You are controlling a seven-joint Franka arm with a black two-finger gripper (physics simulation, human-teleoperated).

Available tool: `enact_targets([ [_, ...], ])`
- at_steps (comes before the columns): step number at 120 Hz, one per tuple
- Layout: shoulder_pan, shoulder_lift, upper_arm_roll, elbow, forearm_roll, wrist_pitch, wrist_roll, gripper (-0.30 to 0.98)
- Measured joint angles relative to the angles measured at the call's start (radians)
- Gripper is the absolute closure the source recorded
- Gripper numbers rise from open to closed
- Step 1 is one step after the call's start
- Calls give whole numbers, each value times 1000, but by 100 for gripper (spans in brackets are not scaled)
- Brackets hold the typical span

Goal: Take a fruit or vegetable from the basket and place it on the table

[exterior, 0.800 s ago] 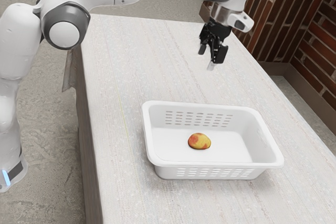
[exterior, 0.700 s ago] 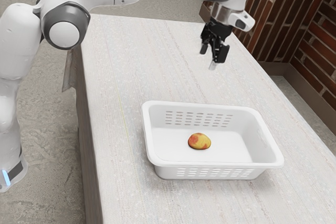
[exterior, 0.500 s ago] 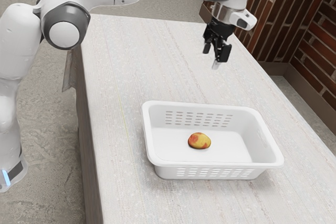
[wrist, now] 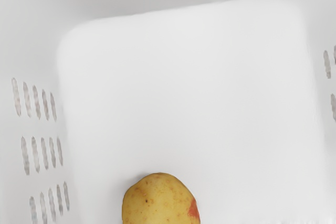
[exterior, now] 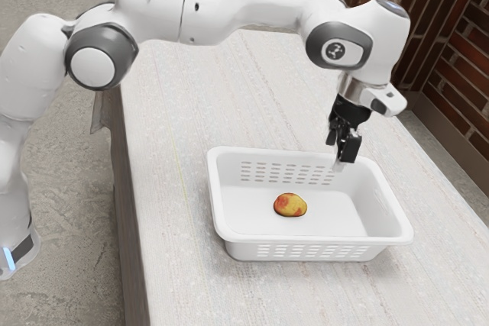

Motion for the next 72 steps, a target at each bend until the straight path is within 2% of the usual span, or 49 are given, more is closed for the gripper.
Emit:
enact_targets([
  [17,-79,-1,-4,-33,-6,32,1,0],
  [54,-89,-7,-3,-76,-9,74,-5,0],
  [72,-87,-83,5,-237,-8,131,-8,0],
])
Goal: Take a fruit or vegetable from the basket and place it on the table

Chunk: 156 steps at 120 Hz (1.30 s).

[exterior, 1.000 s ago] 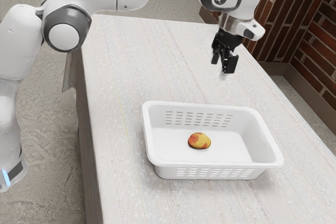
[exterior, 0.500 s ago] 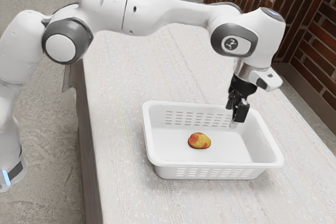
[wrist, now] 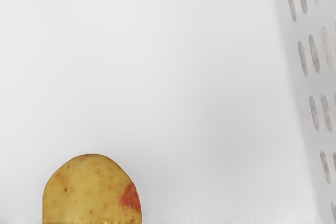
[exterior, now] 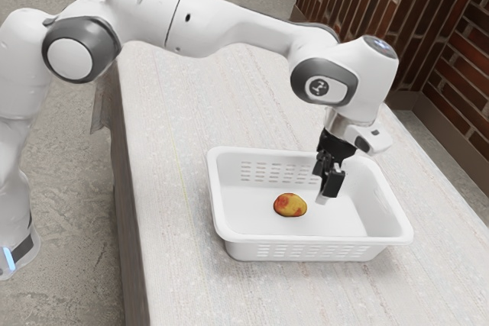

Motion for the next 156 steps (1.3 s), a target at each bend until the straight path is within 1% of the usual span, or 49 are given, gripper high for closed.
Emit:
enact_targets([
  [22,2,-49,18,-142,0,80,-2,0],
  [37,2,-72,23,-198,-1,128,-4,0],
  [65,4,-86,42,-254,-1,170,-6,0],
  [110,5,-88,59,-328,-1,187,-8,0],
  [156,6,-75,66,-354,0,212,-9,0],
])
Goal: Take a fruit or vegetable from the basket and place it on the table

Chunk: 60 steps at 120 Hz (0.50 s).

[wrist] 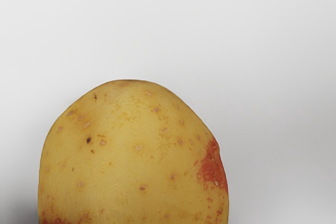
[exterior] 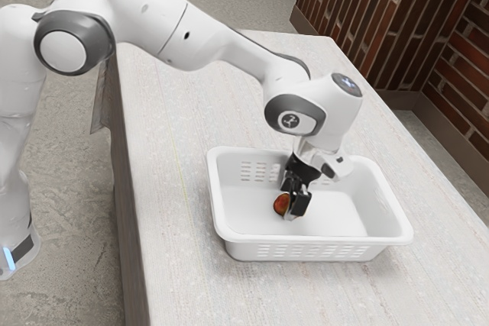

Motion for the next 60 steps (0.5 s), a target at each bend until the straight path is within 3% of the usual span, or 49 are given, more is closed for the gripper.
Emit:
enact_targets([
  [22,0,11,6,-11,-1,22,0,2],
  [43,0,12,7,-12,0,34,0,30],
  [60,0,13,8,-12,7,38,-3,36],
])
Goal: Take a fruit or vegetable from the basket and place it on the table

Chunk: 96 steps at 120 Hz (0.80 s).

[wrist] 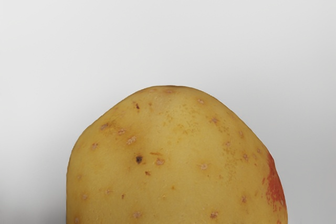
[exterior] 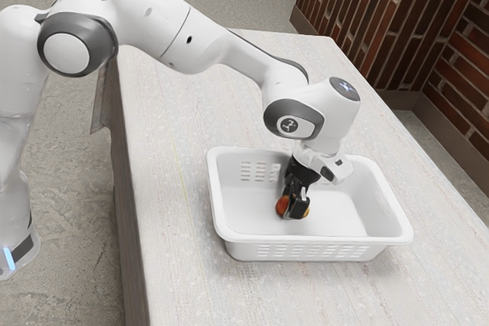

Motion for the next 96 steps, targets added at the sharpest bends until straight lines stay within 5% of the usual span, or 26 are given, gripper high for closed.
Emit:
enact_targets([
  [79,-6,-38,-5,284,84,-140,-3,35],
  [96,-7,-86,64,299,101,-209,-3,36],
])
